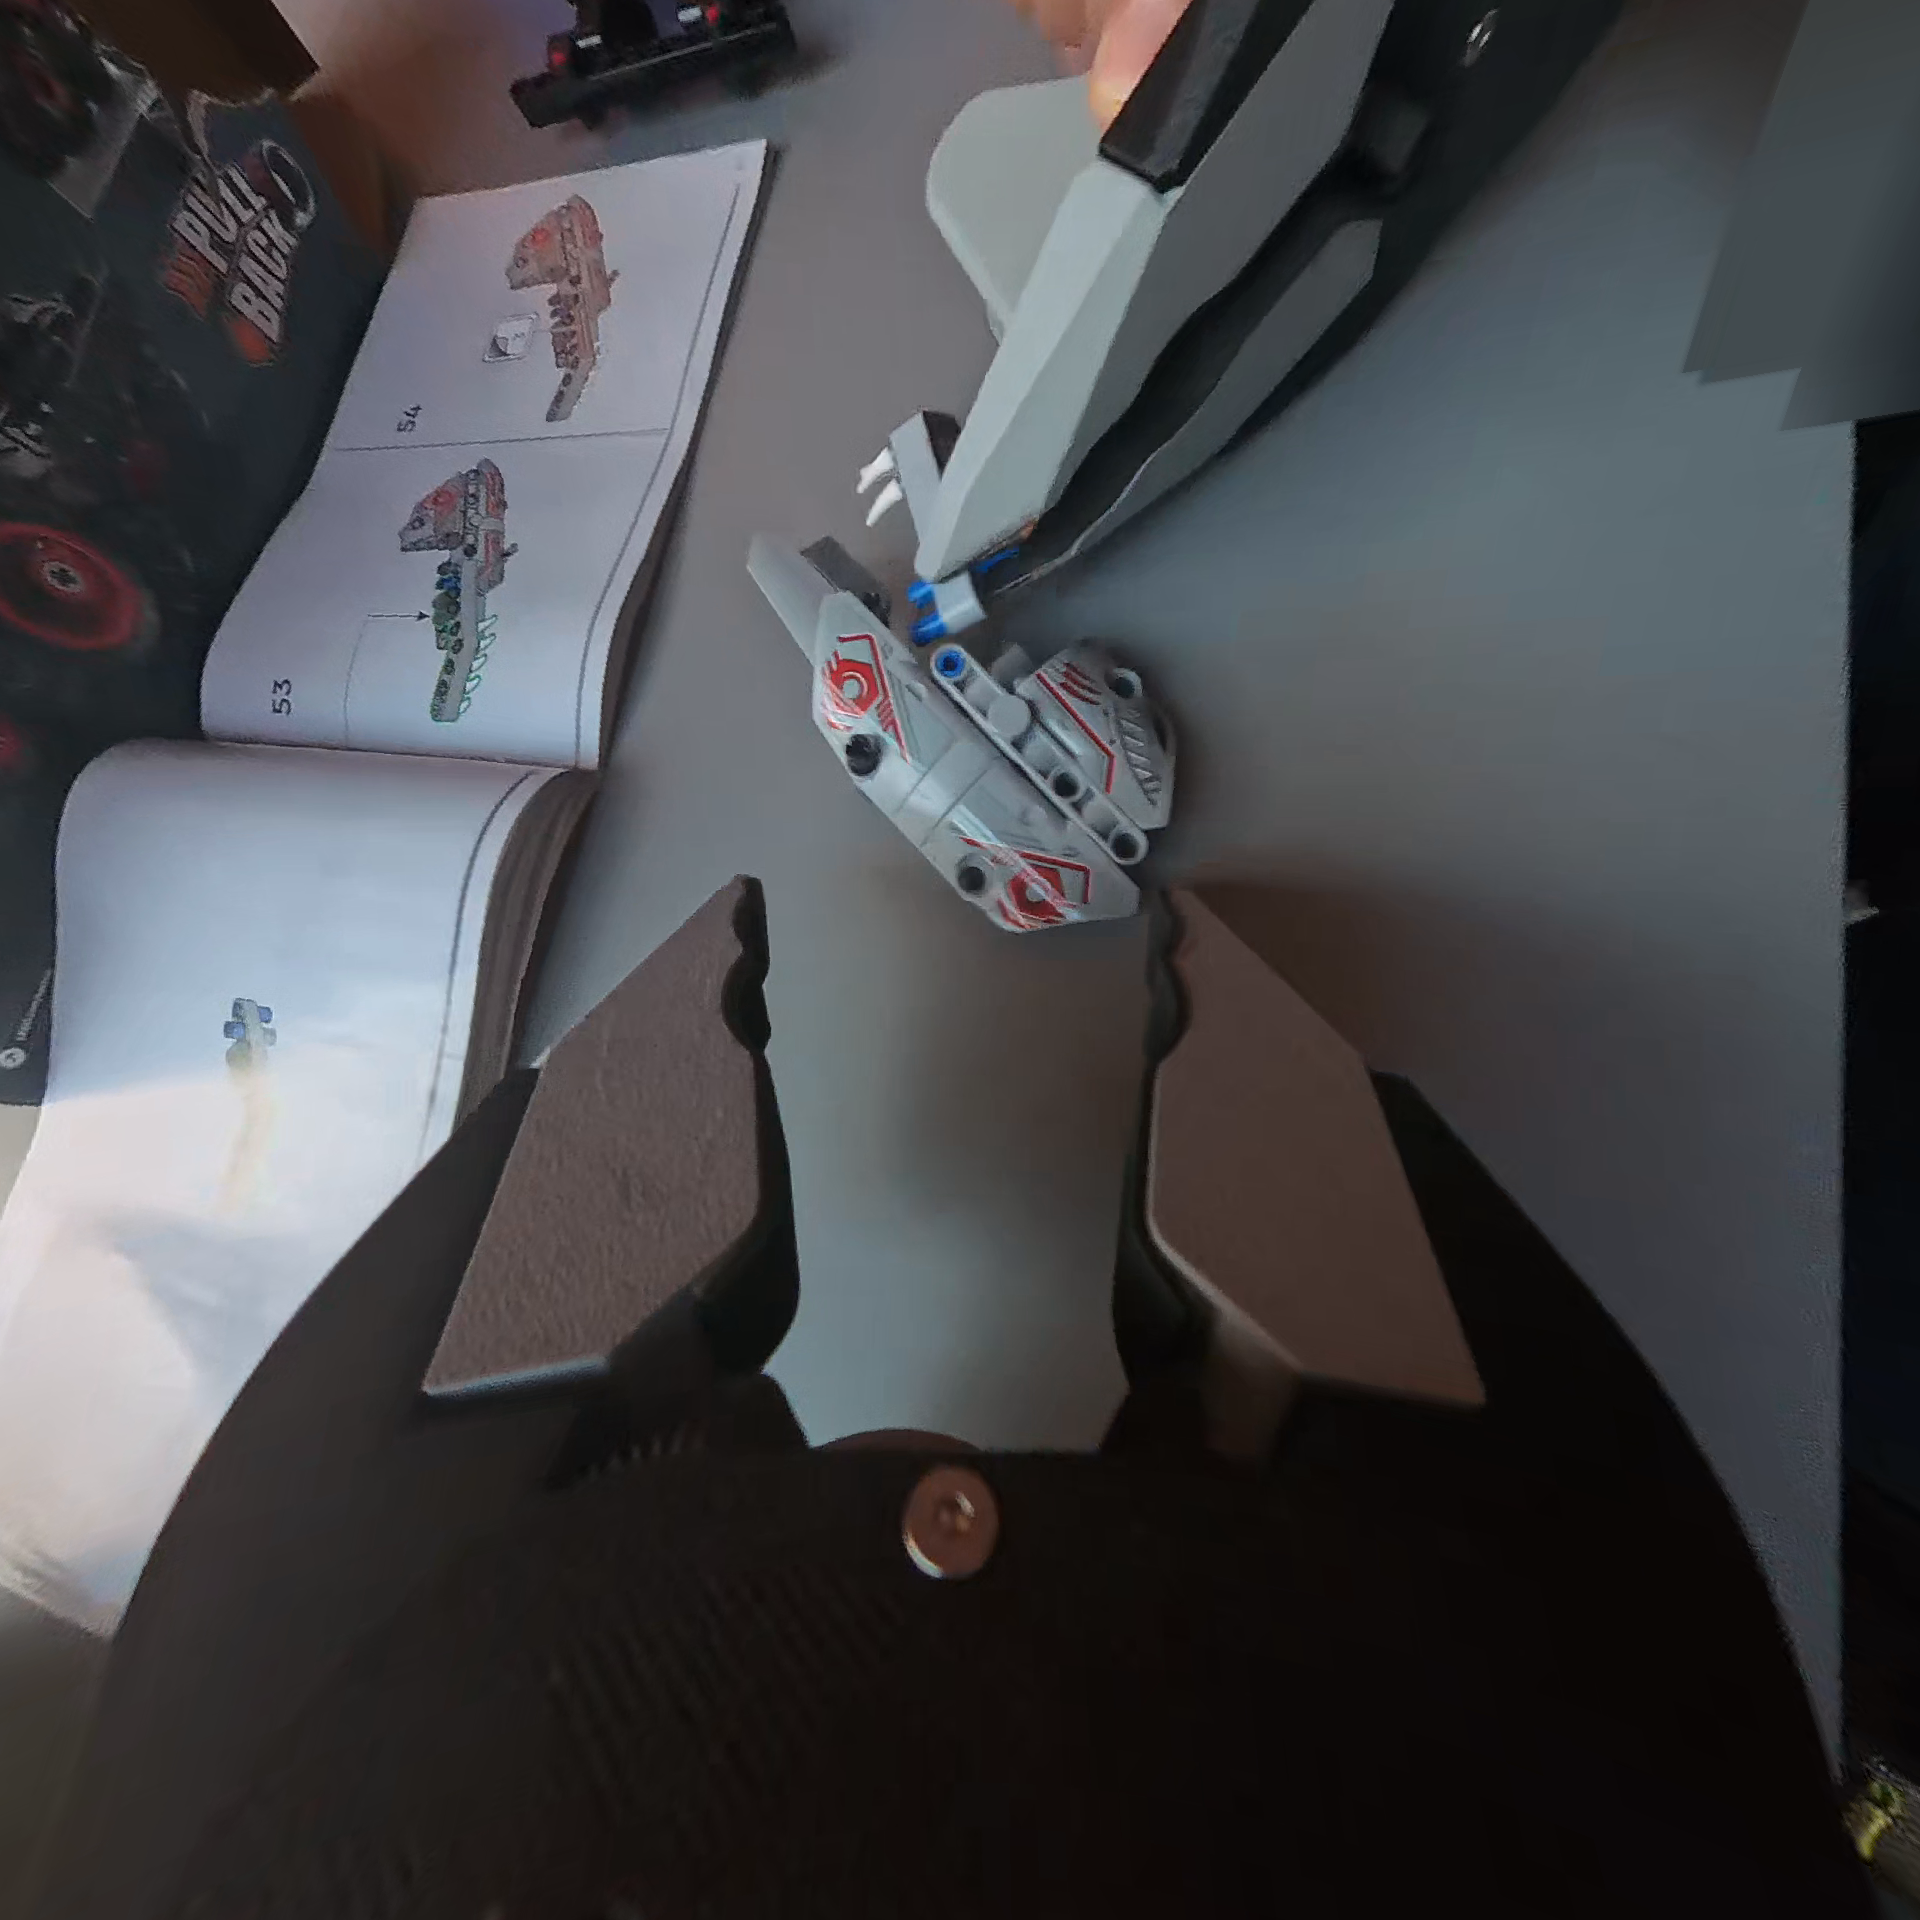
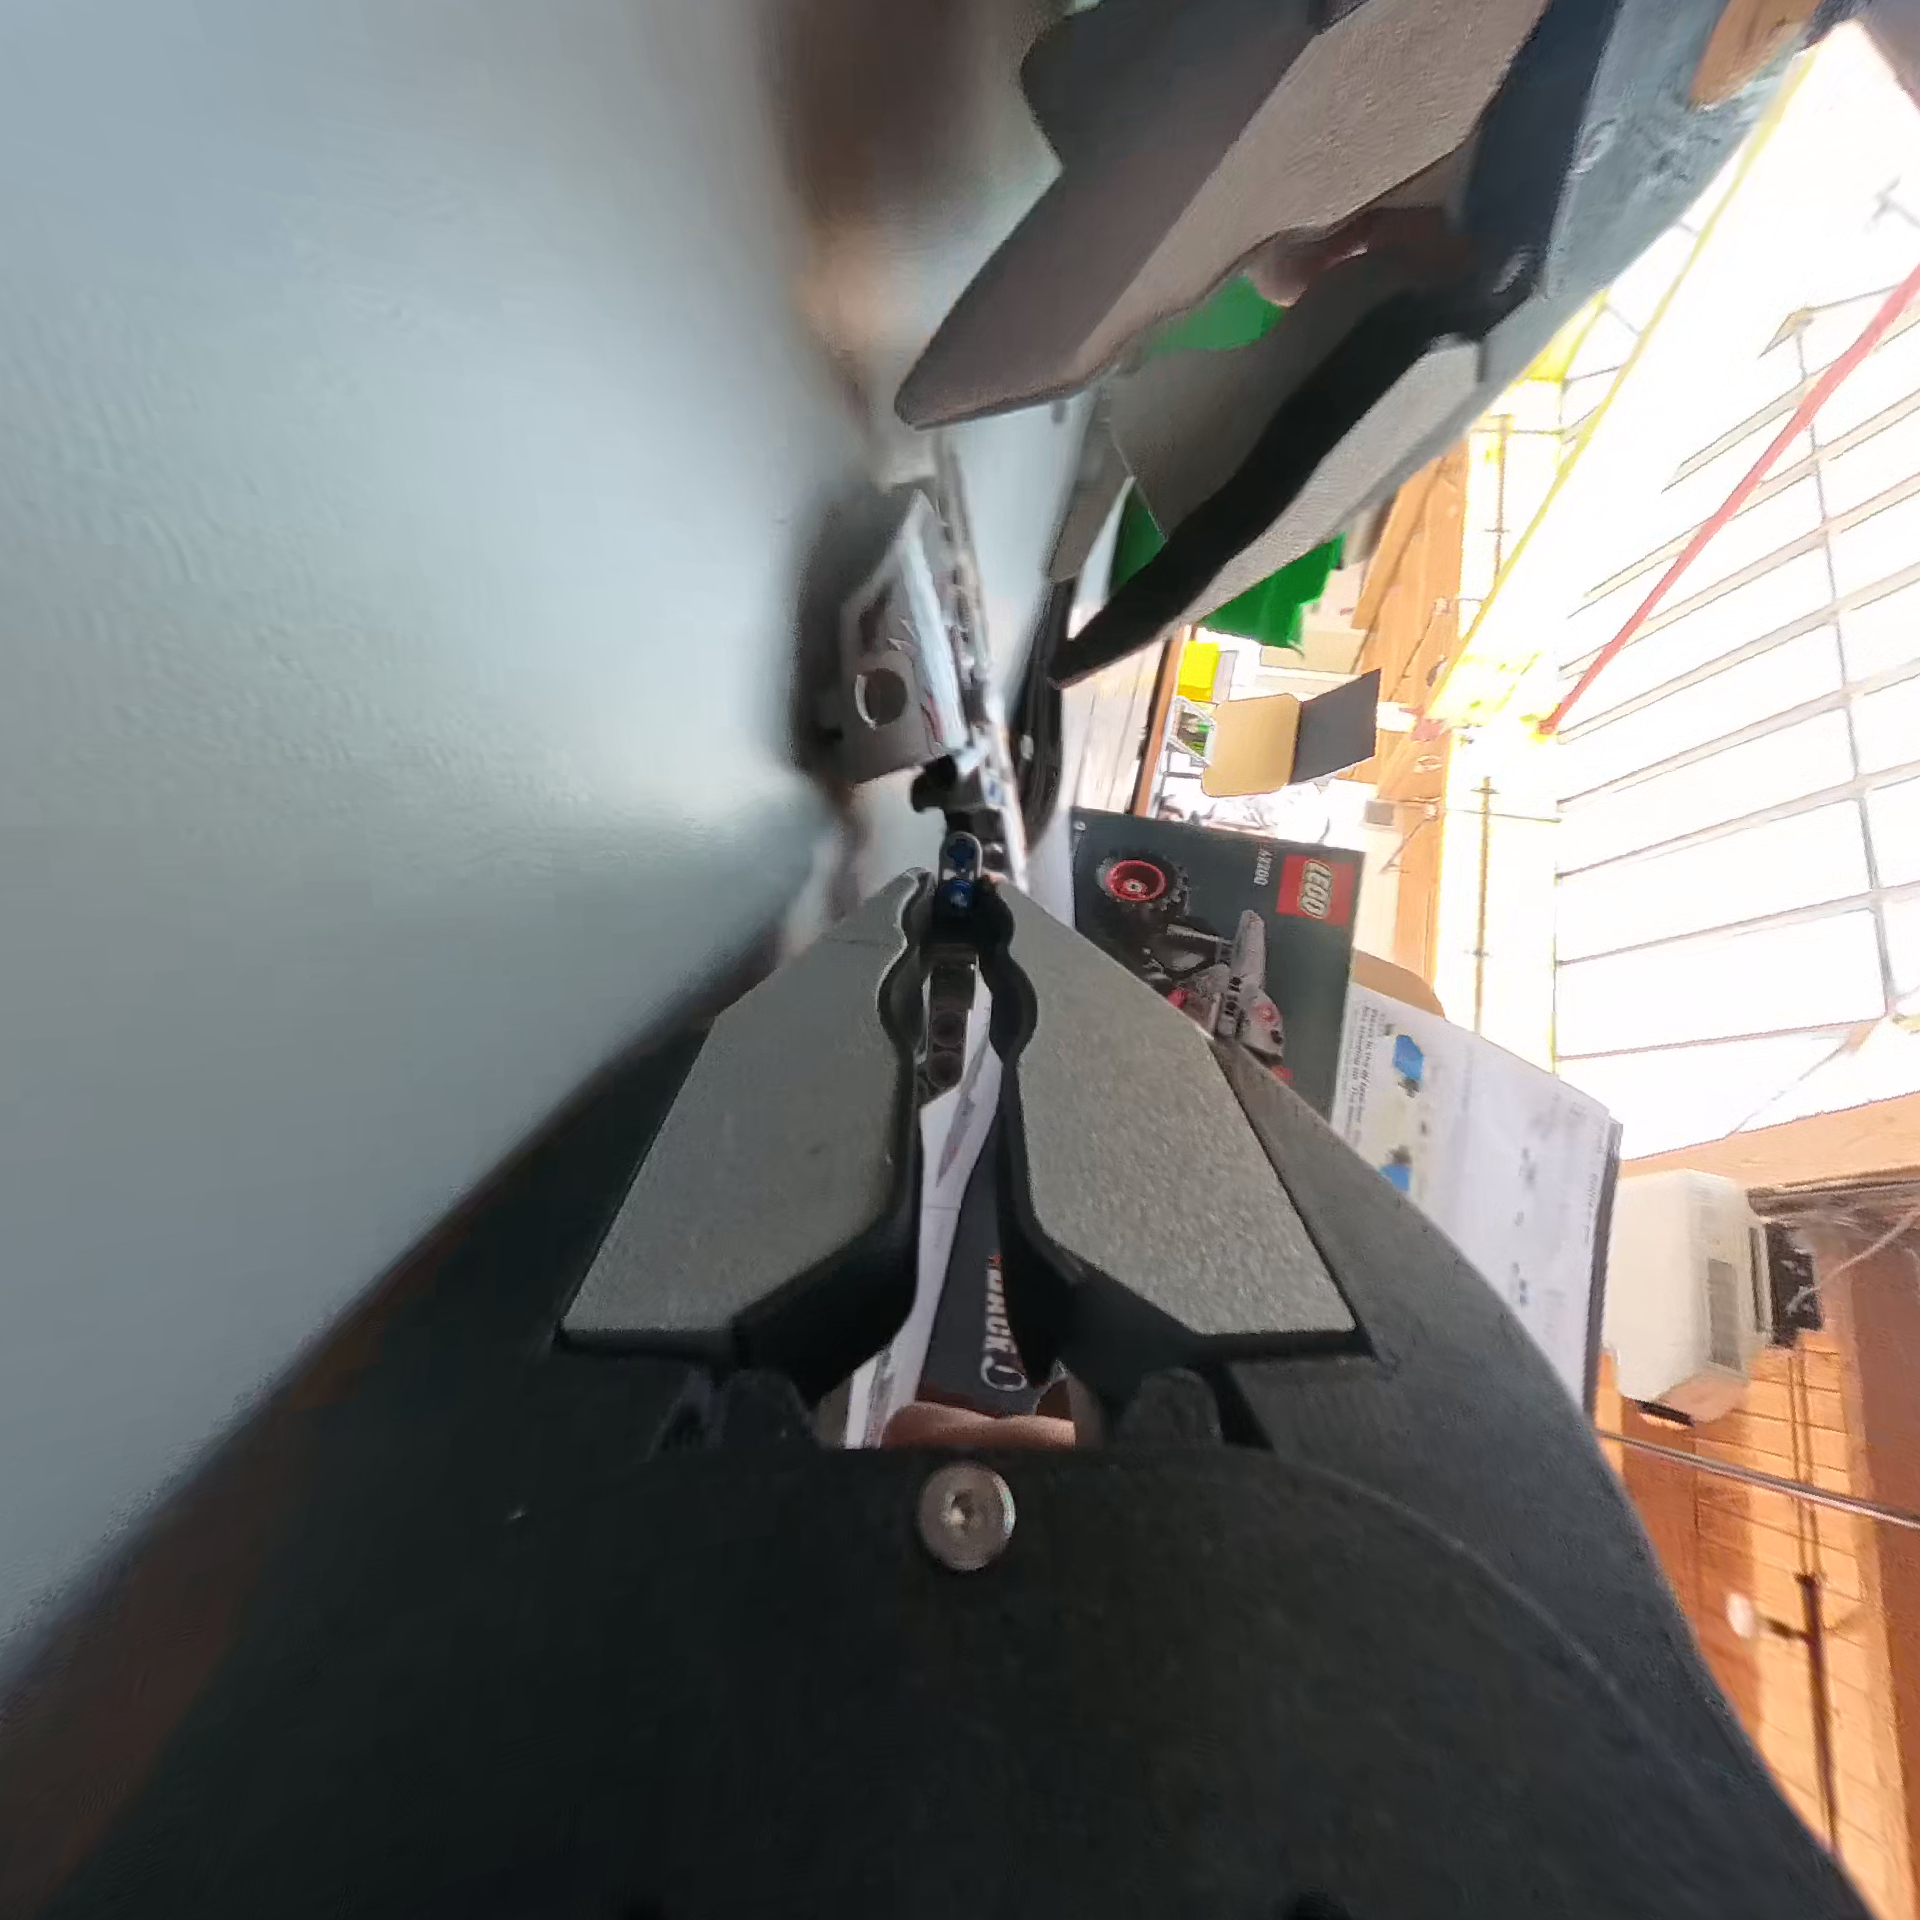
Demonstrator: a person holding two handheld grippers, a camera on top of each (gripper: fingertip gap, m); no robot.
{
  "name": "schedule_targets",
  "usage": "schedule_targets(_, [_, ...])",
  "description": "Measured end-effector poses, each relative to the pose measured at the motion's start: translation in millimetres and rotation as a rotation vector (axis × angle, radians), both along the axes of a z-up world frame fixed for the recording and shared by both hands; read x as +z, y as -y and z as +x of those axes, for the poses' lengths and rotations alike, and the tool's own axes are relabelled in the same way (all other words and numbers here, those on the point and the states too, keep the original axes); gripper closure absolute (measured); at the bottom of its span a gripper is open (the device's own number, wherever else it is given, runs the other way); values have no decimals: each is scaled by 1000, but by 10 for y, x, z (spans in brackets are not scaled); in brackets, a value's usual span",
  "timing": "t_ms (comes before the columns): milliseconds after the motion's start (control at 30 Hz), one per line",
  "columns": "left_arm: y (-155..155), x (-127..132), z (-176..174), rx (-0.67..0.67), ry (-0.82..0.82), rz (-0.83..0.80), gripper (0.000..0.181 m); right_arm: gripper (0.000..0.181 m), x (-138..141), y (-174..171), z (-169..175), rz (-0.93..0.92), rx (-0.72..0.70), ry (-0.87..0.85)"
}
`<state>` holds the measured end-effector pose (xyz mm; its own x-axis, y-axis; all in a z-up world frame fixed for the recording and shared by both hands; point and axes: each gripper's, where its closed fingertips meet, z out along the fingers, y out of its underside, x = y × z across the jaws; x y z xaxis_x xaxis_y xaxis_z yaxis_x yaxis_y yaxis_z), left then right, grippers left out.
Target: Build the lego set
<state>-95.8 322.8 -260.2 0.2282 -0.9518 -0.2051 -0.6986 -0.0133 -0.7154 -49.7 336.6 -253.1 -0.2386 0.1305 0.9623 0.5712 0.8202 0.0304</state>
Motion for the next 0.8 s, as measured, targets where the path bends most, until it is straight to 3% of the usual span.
schedule_targets(33, [5, 43, 7, -18, 44, -37, 113, 177, 75, -3, 23, 39, 12, -19])
schedule_targets(133, [-34, 177, 49, -32, 196, -219, 122, 177, 194, 51, 42, 205, 87, -35])
schedule_targets(200, [-91, 206, 80, -48, 247, -297, 130, 176, 139, 89, 14, 180, 102, -32])
schedule_targets(367, [-157, 9, 111, -71, 154, -508, 139, 178, 154, 92, -28, 228, 190, -42])
schedule_targets(800, [-126, 95, 310, -343, 120, -853, 158, 177, 59, 119, -92, 179, 345, -28])
